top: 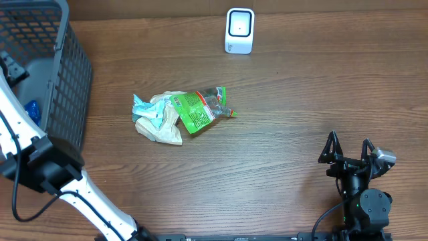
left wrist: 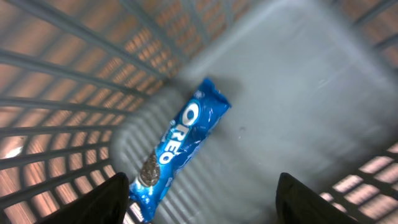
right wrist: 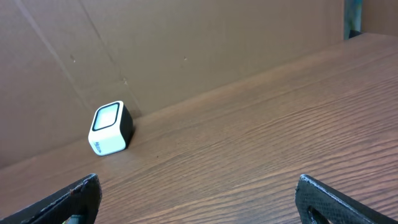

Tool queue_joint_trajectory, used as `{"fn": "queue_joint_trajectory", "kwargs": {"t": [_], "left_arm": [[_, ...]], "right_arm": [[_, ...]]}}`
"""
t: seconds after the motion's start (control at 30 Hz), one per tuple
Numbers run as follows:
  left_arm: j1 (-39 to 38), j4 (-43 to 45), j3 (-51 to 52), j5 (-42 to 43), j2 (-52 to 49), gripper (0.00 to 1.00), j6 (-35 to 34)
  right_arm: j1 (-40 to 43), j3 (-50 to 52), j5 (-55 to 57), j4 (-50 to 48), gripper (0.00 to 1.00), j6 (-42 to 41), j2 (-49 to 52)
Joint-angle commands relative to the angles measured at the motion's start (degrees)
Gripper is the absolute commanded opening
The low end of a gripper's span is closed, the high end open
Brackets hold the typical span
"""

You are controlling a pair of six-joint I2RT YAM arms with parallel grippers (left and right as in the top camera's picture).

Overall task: Scan the item barcode
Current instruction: 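Move the left gripper back into the basket toward the blue Oreo pack, then grasp the blue Oreo pack with the left gripper and lift it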

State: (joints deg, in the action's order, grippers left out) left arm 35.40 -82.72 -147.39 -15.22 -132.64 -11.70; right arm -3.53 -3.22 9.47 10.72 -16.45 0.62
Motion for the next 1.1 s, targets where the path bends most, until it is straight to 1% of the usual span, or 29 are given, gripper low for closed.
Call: {"fn": "queue_joint_trajectory", "kwargs": {"t": [0.0,0.1,0.2,0.47,0.63,0.73,0.8,0.87,0.9,0.97,1.03,1.07], "left_arm": [[0.42,-0.59,0.33,0.28,-3.58,0.67,1.29],[0.81,-0.42,0.33,1.79,-6.23,0.67,3.17],[1.97,0.02,0.33,4.87,-9.20,0.67,6.60],[5.97,-1.07,0.35,5.25,-15.15,0.67,7.50],[6.62,-1.01,0.37,5.20,-17.94,0.67,8.72],[6.60,-0.74,0.72,5.20,-19.32,0.64,8.79],[6.60,-0.72,0.76,5.20,-19.98,0.59,8.79],[6.60,-0.70,0.76,5.20,-20.48,0.49,8.76],[6.60,-0.74,0.76,5.20,-20.63,0.42,8.76],[6.60,-0.85,0.76,5.20,-20.68,0.20,8.74],[6.58,-1.29,0.76,5.20,-20.65,0.06,8.74],[6.58,-1.55,0.76,5.20,-20.65,0.04,8.72]], "right_arm": [[-0.37,-0.04,0.79,-0.28,1.00,0.17,-0.46],[-0.37,-0.04,0.79,-0.28,1.00,0.17,-0.46],[-0.37,-0.04,0.79,-0.28,1.00,0.17,-0.46],[-0.37,-0.04,0.79,-0.28,1.00,0.17,-0.46],[-0.37,-0.04,0.79,-0.28,1.00,0.17,-0.46],[-0.37,-0.04,0.79,-0.28,1.00,0.17,-0.46],[-0.37,-0.04,0.79,-0.28,1.00,0.17,-0.46],[-0.37,-0.04,0.81,-0.28,1.00,0.17,-0.46],[-0.37,-0.04,0.79,-0.28,1.00,0.17,-0.46],[-0.37,-0.04,0.79,-0.28,1.00,0.17,-0.46],[-0.37,-0.04,0.79,-0.28,1.00,0.17,-0.46],[-0.37,-0.04,0.81,-0.28,1.00,0.17,-0.46]]}}
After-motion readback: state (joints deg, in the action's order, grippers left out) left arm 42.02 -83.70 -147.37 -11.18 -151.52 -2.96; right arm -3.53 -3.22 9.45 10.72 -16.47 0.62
